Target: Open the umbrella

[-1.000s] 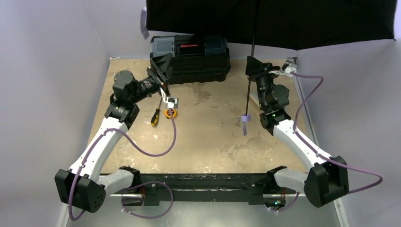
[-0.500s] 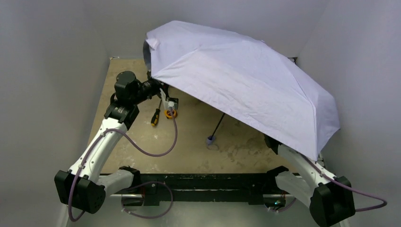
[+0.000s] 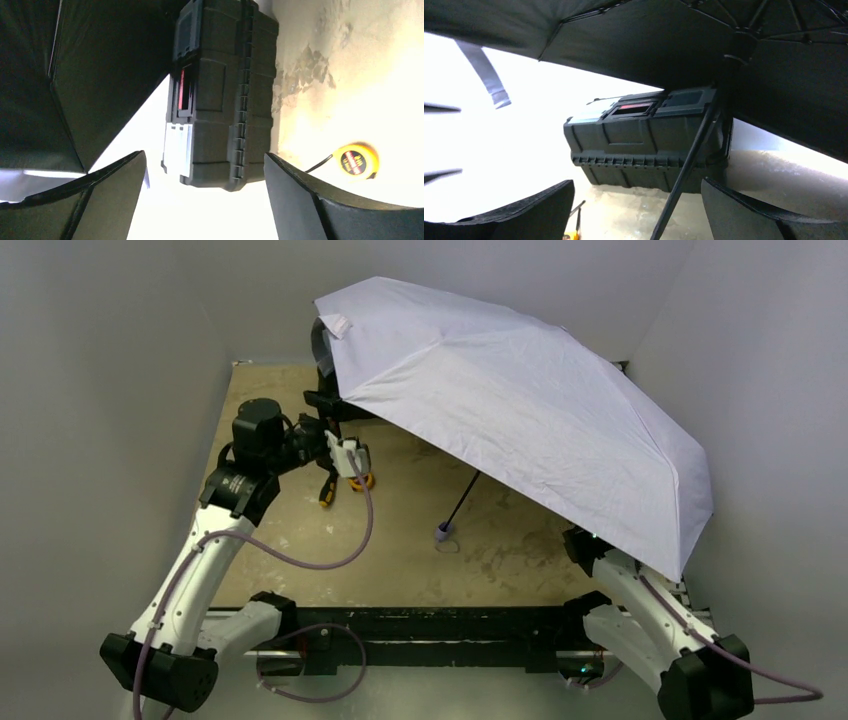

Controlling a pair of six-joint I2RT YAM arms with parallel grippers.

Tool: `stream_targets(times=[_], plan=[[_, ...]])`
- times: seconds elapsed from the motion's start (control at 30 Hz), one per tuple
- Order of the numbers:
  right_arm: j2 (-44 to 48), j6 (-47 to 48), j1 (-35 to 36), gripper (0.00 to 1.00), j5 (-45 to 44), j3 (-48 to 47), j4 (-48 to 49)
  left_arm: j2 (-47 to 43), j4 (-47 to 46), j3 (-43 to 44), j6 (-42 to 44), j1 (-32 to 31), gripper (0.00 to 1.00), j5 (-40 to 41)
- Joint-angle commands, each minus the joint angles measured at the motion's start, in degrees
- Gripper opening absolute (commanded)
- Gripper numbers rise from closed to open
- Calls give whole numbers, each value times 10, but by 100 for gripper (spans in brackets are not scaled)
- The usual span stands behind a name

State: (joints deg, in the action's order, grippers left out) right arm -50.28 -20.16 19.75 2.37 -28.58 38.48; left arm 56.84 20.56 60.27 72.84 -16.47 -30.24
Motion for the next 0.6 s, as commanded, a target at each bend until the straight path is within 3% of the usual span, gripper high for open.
stream_targets(times=[0.0,0.17,0.33,0.43,0.57], plan=[[59,54,-1,99,79,15,-46,13,82,97,-271,13,89,49],[117,122,-1,99,135,16,-142,5,90,105,-466,43,92,76],[149,229,-1,99,157,-26,-325,50,183,173,-677,153,100,47],[160,315,-1,99,149,-51,-437,81,282,216,-698,188,100,51],[199,423,-1,99,127,-51,-512,93,357,214,-668,201,100,90]])
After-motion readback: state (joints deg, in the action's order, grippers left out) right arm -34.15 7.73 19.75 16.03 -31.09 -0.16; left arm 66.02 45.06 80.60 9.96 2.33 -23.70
